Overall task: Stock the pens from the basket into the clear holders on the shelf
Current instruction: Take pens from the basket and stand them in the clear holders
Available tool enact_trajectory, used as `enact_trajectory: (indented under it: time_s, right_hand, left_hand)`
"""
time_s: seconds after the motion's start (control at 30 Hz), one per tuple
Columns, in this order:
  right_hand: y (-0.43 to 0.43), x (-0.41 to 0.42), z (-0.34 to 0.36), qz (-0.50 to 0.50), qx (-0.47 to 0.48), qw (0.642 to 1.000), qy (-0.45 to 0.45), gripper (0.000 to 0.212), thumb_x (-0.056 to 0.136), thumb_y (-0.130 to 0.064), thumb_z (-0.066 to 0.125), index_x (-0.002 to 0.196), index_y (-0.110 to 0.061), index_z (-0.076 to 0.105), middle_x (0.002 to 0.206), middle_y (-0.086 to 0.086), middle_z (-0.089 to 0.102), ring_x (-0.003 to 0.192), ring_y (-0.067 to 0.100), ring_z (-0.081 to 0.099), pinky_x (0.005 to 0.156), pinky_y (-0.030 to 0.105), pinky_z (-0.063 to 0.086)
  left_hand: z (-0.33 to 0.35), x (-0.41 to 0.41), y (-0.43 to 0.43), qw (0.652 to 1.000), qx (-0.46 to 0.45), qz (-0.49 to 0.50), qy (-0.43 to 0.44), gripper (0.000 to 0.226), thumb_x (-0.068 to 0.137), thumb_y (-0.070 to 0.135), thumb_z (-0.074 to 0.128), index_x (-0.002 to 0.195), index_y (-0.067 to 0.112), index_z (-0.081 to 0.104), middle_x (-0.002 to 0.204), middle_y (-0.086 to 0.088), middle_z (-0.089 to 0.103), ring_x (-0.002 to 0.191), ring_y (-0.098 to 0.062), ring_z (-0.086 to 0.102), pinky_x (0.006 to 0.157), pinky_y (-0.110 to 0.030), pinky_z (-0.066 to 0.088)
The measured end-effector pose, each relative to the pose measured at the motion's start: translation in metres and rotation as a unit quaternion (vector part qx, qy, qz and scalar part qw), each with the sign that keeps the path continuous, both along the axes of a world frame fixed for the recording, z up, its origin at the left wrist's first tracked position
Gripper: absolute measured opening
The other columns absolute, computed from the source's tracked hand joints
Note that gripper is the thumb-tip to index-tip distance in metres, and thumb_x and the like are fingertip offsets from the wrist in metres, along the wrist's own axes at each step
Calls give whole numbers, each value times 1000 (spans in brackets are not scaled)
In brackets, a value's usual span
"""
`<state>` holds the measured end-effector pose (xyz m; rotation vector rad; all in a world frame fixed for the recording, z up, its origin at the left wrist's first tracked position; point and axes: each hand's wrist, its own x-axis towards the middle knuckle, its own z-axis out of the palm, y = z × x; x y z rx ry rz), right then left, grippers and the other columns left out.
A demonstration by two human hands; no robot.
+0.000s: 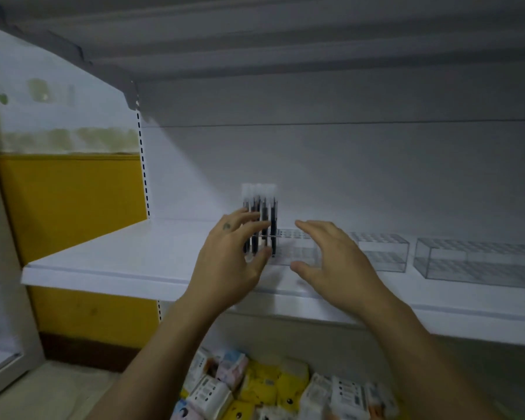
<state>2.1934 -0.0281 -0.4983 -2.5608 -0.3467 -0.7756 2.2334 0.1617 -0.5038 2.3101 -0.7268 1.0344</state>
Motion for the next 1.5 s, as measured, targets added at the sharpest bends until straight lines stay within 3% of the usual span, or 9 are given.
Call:
enact_trajectory:
  time_s: [0.2,0.43,0.53,0.8,1.07,1.17,1.33,1.43,1.5]
  right_hand:
    - [-3,-49,-25,-21,-5,1000,-3,64,90,-43,62,146,-37,32,153,-14,30,141,10,26,117,33,25]
    - [-21,-115,-91,-19,-21,999,-25,57,89,-34,66,142,-30,43,144,-11,41,133,4,30,109,18,20]
    - [-29,-129,-137,-56,-46,997,-10,56,88,-44,58,140,-24,48,140,-3,48,128,12,38,106,26,29]
    - [-68,-141,-255,-144,-62,956,248,66,94,-46,53,151,-31,24,159,-5,19,145,16,16,116,30,14]
    - [-89,-145,-350,-141,-32,888,437,71,93,-45,57,152,-25,23,161,4,15,146,24,17,116,37,22]
    - [-92,-147,-379,-134,-9,865,484,70,93,-43,58,151,-20,26,159,7,20,144,27,22,115,38,25]
    - [-87,-161,-443,-142,100,800,574,44,85,-34,65,125,-17,56,117,1,62,103,19,59,92,39,51]
    - [-80,-169,-465,-114,90,765,627,11,90,-25,62,95,-16,62,79,-4,56,70,9,52,65,25,47]
    - [-73,-169,-471,-107,77,761,635,24,94,-25,58,73,-27,46,65,-4,45,58,10,42,56,24,38]
  left_hand:
    - [-41,-41,-16,999,12,-39,5,41,84,40,59,120,22,64,126,2,60,120,-19,50,99,-40,45]
    - [-107,-90,-37,998,-8,-67,9,35,87,44,49,108,23,68,113,4,62,108,-19,52,88,-38,45]
    - [-149,-103,-48,994,15,-89,58,36,88,44,49,114,24,66,119,3,61,111,-20,52,89,-39,47]
    - [-263,-117,-89,941,153,-74,294,61,92,50,52,146,29,35,154,7,31,145,-14,19,114,-32,19]
    - [-384,-128,-112,857,204,-84,465,67,91,50,53,148,22,32,155,0,31,146,-20,18,117,-38,22]
    - [-416,-134,-103,833,190,-77,514,59,89,40,59,142,21,42,148,-2,41,138,-22,34,111,-35,33]
    - [-475,-150,-90,759,191,-49,620,39,91,32,50,126,15,57,125,-10,60,109,-28,58,91,-37,51]
    - [-497,-162,-93,721,198,-56,662,33,94,25,48,123,13,56,120,-11,61,103,-28,59,82,-30,48]
    - [-510,-166,-97,702,194,-60,683,31,95,24,48,122,13,57,121,-12,60,105,-29,58,83,-30,47]
